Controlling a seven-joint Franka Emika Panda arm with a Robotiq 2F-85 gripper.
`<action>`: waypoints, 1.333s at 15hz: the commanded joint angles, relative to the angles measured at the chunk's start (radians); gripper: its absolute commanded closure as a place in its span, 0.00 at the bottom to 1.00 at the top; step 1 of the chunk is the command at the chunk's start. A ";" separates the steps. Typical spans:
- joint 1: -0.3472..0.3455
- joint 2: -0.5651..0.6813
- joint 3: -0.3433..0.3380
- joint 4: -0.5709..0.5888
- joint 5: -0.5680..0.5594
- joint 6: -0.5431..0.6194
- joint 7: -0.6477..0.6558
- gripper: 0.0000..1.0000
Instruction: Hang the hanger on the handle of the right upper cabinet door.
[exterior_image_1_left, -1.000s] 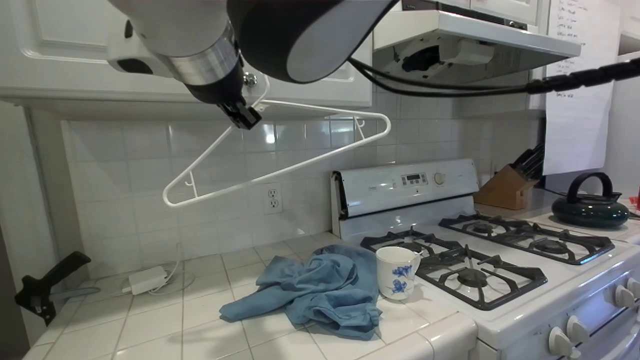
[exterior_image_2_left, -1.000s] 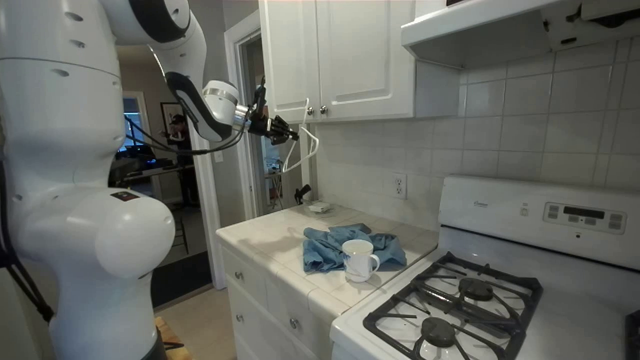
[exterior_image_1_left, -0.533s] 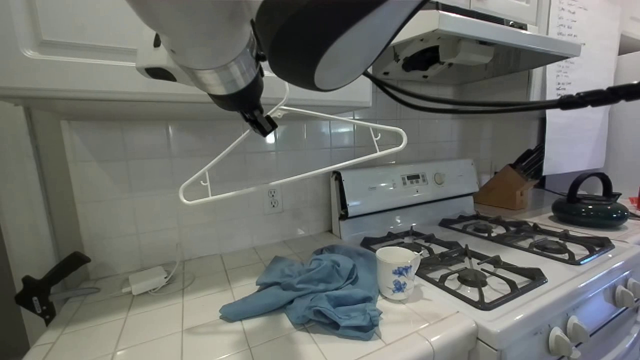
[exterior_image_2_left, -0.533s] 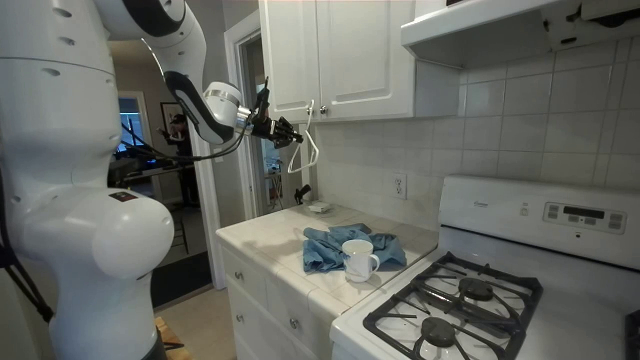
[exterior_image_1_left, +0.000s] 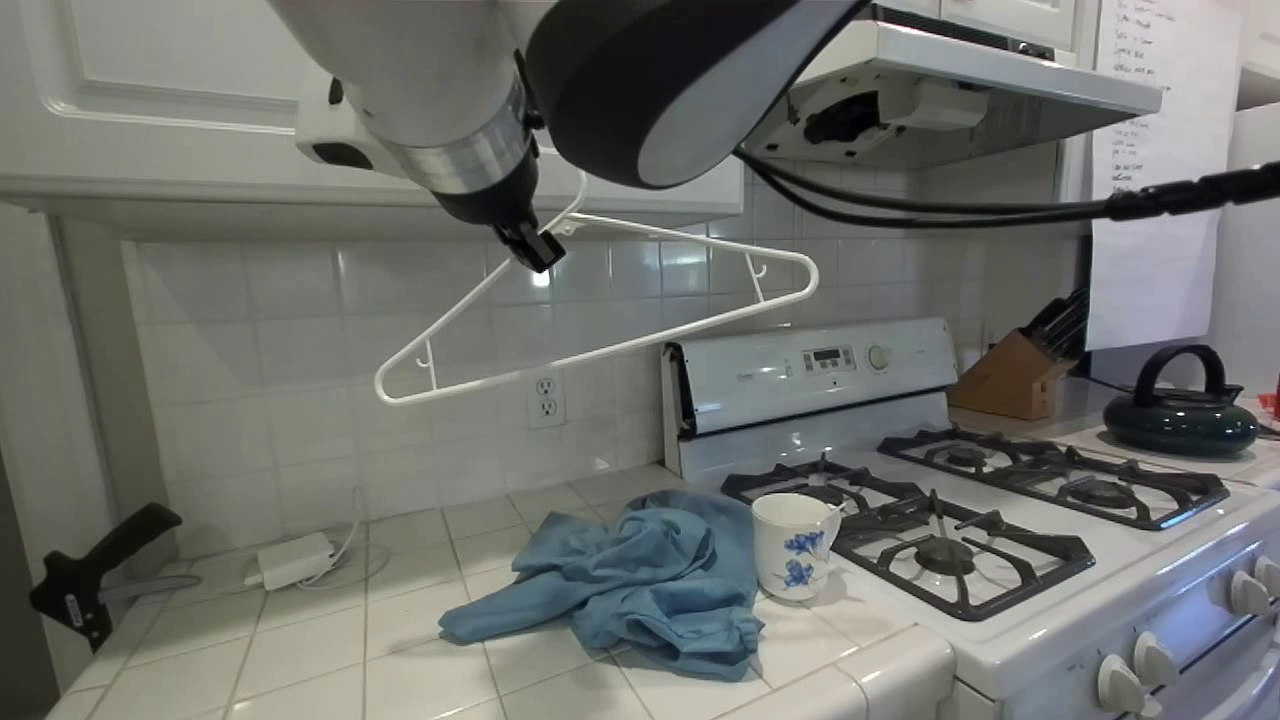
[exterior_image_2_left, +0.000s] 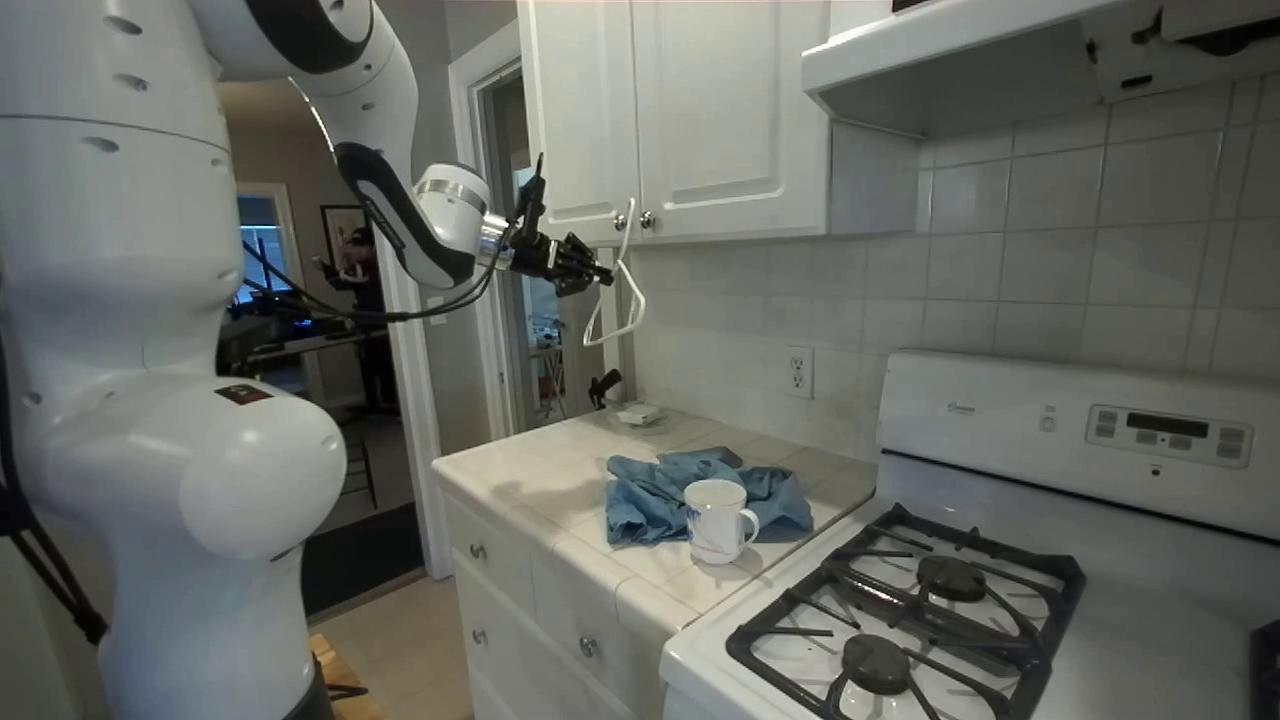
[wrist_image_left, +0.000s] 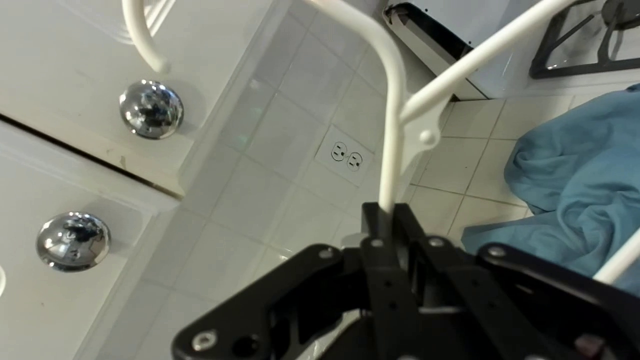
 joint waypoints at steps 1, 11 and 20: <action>-0.024 -0.009 -0.012 -0.006 -0.073 0.072 0.004 0.98; -0.076 0.017 -0.057 0.016 -0.193 0.286 0.016 0.98; -0.088 0.058 -0.066 0.051 -0.211 0.364 -0.021 0.98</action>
